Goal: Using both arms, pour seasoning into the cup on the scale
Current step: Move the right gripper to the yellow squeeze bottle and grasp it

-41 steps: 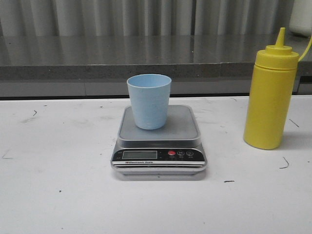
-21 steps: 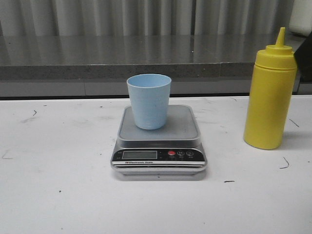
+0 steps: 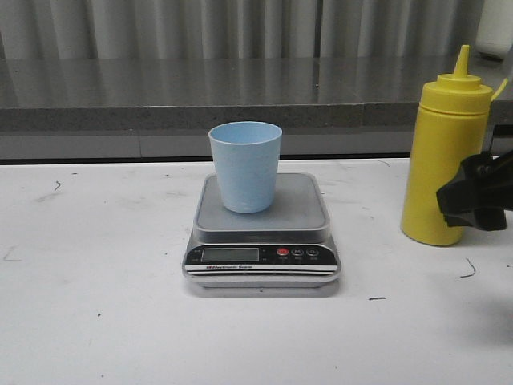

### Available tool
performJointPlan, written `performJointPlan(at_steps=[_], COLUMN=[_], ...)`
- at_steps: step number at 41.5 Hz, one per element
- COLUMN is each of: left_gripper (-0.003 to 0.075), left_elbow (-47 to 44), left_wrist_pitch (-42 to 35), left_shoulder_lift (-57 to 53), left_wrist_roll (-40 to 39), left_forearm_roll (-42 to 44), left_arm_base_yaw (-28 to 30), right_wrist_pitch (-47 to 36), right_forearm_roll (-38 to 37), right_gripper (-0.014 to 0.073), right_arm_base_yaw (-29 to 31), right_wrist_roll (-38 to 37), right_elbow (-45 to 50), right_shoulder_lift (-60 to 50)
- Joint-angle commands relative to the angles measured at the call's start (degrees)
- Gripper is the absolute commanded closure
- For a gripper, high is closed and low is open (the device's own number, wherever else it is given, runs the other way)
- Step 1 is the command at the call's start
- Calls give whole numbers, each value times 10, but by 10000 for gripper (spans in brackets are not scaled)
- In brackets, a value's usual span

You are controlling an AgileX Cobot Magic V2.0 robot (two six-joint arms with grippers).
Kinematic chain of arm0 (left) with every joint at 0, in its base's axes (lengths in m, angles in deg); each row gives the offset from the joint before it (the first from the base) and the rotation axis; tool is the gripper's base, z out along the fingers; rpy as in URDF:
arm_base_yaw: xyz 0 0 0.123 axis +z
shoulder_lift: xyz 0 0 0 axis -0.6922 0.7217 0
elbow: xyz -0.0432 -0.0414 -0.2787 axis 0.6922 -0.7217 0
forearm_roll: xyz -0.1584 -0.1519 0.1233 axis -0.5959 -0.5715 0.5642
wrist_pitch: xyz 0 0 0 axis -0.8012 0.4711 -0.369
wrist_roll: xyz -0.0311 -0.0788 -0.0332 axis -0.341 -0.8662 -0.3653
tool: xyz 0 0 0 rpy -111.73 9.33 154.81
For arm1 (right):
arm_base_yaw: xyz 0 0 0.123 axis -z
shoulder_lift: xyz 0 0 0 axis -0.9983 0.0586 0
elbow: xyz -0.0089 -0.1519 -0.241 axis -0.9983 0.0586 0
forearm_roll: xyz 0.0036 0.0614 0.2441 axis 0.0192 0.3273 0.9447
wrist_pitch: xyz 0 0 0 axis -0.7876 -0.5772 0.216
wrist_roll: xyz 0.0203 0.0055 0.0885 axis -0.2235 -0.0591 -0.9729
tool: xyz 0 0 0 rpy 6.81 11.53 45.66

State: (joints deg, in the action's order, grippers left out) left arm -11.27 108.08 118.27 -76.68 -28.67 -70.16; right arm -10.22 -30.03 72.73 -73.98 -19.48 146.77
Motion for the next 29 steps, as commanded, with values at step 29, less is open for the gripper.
performJointPlan(at_steps=[29], left_gripper=[292], left_elbow=[14], left_wrist_pitch=[-39], left_shoulder_lift=[2], left_wrist_roll=[-3], left_forearm_roll=[-4], left_arm_base_yaw=[1], right_wrist_pitch=[-349], right_forearm_roll=[-17], right_gripper=[-59], right_arm_base_yaw=[-1], right_wrist_roll=[-78], right_elbow=[-132], right_shoulder_lift=[255])
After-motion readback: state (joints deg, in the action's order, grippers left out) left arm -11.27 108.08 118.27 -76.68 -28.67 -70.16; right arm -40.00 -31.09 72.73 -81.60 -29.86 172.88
